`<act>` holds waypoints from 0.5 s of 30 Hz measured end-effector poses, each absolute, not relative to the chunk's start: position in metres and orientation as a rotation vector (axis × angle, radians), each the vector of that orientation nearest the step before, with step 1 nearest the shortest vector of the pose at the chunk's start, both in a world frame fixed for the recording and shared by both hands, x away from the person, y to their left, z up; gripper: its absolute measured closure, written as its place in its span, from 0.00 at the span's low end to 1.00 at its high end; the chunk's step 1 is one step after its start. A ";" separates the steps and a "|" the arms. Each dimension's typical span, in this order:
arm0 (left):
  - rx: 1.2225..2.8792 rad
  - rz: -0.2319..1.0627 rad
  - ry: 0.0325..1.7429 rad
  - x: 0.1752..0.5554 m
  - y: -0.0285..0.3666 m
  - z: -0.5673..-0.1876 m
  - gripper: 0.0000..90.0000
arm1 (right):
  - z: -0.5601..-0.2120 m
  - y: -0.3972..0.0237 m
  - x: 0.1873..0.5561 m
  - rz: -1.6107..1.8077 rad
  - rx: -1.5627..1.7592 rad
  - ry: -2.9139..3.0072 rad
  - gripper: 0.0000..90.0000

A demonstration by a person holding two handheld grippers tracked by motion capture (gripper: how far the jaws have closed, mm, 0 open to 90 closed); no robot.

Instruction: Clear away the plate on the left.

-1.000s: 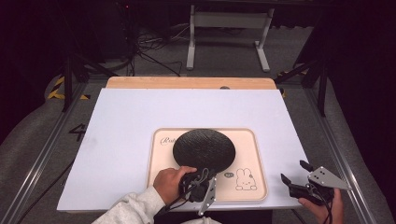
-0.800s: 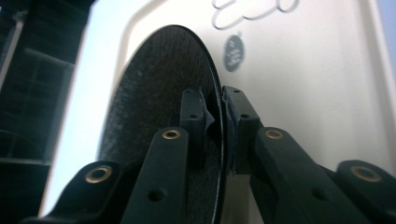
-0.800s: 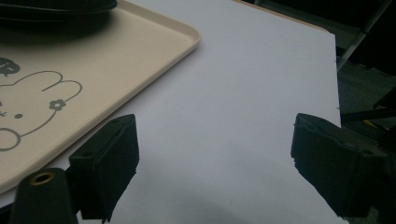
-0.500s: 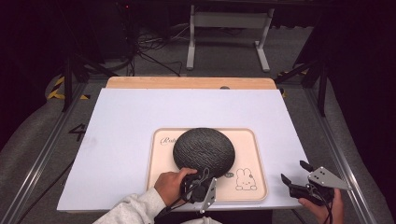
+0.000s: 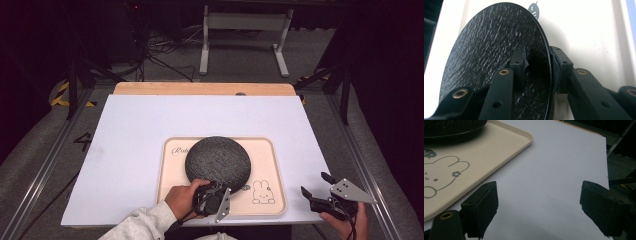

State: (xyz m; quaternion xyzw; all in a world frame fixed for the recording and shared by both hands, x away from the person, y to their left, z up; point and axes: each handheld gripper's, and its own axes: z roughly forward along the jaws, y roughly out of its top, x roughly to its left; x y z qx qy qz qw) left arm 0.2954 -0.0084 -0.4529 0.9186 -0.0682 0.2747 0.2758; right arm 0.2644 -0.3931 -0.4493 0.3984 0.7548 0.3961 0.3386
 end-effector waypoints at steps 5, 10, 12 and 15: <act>2.464 0.732 -0.144 0.297 -0.007 -0.452 0.70 | -0.450 -0.393 0.265 1.029 1.035 1.971 0.17; 2.460 0.714 -0.113 0.300 -0.004 -0.449 0.59 | -0.449 -0.393 0.264 1.029 1.035 1.970 0.17; 2.461 0.715 -0.109 0.301 -0.003 -0.449 0.57 | -0.449 -0.393 0.264 1.030 1.034 1.971 0.17; 2.452 0.705 -0.097 0.301 -0.001 -0.447 0.54 | -0.449 -0.393 0.264 1.028 1.033 1.971 0.17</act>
